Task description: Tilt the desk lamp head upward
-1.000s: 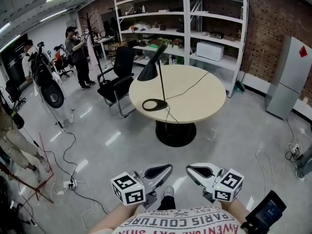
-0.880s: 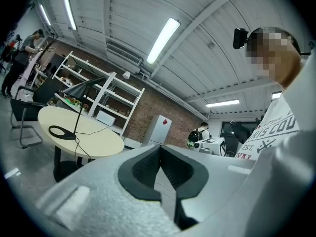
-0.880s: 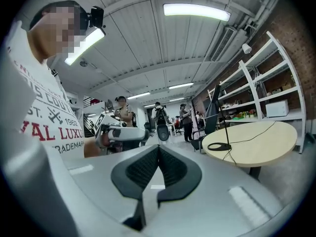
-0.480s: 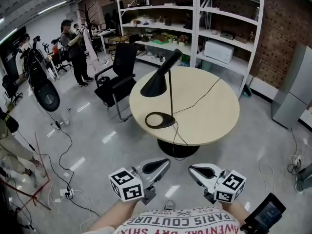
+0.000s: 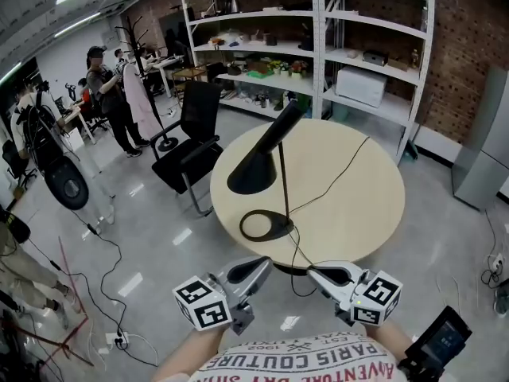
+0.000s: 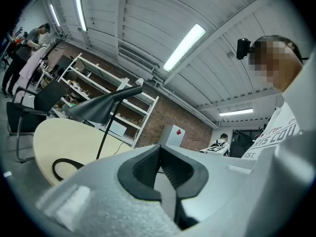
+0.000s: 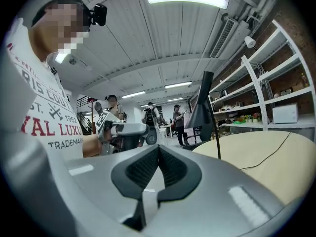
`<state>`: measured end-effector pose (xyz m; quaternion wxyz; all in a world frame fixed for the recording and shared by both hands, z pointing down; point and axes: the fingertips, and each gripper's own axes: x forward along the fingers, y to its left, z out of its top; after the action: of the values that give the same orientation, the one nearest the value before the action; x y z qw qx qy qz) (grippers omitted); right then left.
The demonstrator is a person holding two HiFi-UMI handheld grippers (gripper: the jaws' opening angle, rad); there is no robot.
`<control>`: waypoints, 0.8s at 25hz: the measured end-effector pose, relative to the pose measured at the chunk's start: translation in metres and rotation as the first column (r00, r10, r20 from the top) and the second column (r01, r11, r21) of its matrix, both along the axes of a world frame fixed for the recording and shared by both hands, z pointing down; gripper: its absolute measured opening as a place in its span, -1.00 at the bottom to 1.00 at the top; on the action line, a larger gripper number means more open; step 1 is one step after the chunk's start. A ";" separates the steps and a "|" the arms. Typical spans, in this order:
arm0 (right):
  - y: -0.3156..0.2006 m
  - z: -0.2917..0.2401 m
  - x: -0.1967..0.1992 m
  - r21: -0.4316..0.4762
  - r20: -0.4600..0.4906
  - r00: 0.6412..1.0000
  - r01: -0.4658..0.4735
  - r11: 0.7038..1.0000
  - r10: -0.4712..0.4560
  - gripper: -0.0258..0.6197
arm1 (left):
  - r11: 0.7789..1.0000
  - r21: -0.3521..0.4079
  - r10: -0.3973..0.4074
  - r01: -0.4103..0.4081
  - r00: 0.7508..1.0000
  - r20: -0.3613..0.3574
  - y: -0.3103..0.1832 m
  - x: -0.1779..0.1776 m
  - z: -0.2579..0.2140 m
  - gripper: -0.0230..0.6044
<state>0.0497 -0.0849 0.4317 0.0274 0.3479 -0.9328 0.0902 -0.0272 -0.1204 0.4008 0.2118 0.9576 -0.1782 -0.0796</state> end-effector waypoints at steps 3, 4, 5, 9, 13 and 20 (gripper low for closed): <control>-0.018 -0.001 0.000 0.015 -0.001 1.000 0.002 1.000 -0.002 -0.90 | 1.000 -0.001 -0.006 0.006 1.000 0.000 -0.019 0.004 -0.001 -0.94; -0.022 0.000 0.001 0.017 -0.002 1.000 0.002 1.000 -0.002 -0.90 | 1.000 -0.004 -0.009 0.009 1.000 -0.001 -0.023 0.005 0.000 -0.94; -0.026 0.001 0.003 0.017 -0.005 1.000 0.001 1.000 -0.001 -0.90 | 1.000 -0.007 -0.009 0.009 1.000 -0.002 -0.026 0.006 0.001 -0.94; -0.041 0.011 0.008 0.004 -0.002 1.000 -0.006 1.000 0.006 -0.90 | 1.000 -0.023 -0.014 0.014 1.000 -0.005 -0.038 0.010 0.012 -0.94; -0.051 0.022 0.008 -0.019 -0.005 1.000 0.017 1.000 -0.017 -0.90 | 0.998 -0.051 -0.038 0.037 0.999 -0.019 -0.052 0.008 0.021 -0.94; -0.092 0.025 0.018 -0.034 0.028 0.998 0.053 0.998 -0.052 -0.90 | 0.993 -0.094 -0.073 0.070 0.997 -0.025 -0.091 0.013 0.026 -0.93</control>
<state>0.0676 -0.1770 0.4568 0.0231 0.3215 -0.9402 0.1105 -0.0141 -0.2110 0.4266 0.2555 0.9385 -0.2129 -0.0924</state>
